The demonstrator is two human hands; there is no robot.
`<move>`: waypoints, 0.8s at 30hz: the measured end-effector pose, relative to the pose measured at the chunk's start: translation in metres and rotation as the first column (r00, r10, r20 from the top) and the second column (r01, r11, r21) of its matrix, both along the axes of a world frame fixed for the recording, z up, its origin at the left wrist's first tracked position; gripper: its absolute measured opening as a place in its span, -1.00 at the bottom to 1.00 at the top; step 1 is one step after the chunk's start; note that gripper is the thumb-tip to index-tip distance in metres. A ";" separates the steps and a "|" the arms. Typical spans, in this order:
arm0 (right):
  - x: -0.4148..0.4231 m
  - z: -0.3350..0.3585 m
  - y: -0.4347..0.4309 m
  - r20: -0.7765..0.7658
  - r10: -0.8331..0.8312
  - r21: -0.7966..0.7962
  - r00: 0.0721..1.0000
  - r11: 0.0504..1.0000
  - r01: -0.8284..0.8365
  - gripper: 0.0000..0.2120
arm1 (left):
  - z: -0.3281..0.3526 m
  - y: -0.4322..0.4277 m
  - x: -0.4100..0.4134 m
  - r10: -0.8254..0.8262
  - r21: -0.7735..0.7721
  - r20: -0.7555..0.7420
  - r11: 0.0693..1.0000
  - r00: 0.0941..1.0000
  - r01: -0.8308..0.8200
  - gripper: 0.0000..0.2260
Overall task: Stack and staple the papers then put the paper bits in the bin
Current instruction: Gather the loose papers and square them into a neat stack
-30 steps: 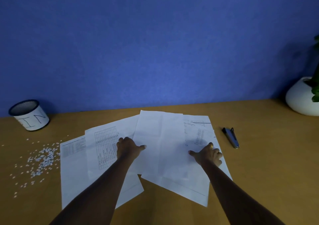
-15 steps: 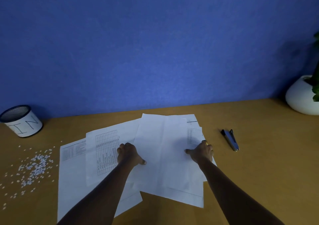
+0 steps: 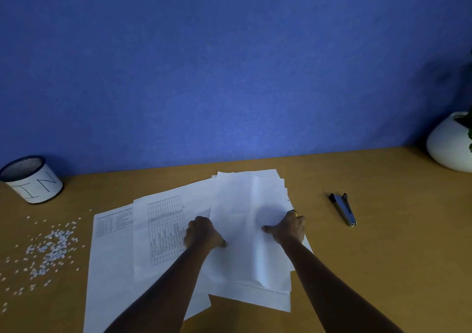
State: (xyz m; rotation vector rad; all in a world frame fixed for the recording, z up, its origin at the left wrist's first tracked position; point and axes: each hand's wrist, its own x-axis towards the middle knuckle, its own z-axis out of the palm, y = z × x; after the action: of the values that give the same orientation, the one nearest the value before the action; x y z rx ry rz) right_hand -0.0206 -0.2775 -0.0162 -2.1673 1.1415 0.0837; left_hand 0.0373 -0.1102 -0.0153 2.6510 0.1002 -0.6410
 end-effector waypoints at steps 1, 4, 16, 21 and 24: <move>0.000 0.000 0.000 0.001 -0.002 0.004 1.000 1.000 0.002 -0.17 | 0.002 -0.002 -0.001 0.012 -0.020 -0.009 1.000 1.000 -0.012 -0.32; 0.001 0.001 0.001 -0.003 -0.002 0.032 1.000 0.999 0.002 -0.19 | 0.008 -0.010 -0.003 0.023 -0.075 -0.037 0.997 0.999 -0.026 -0.26; 0.006 0.005 0.004 -0.099 0.009 -0.018 0.995 1.000 -0.011 -0.36 | 0.001 -0.009 -0.010 -0.093 0.134 0.177 0.989 0.980 0.069 -0.27; 0.007 0.008 0.009 -0.099 -0.020 -0.038 0.995 0.999 0.017 -0.31 | -0.002 -0.008 -0.009 -0.108 0.130 0.183 0.988 0.977 0.085 -0.25; 0.007 0.008 0.010 -0.090 -0.025 -0.006 0.996 1.000 0.024 -0.29 | -0.002 -0.008 -0.009 -0.120 0.150 0.187 0.984 0.975 0.092 -0.26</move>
State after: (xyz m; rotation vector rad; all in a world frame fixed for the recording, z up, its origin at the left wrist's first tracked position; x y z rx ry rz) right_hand -0.0136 -0.2677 -0.0079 -2.1722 1.2196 0.1700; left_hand 0.0285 -0.1179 -0.0172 2.8562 -0.0553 -0.4161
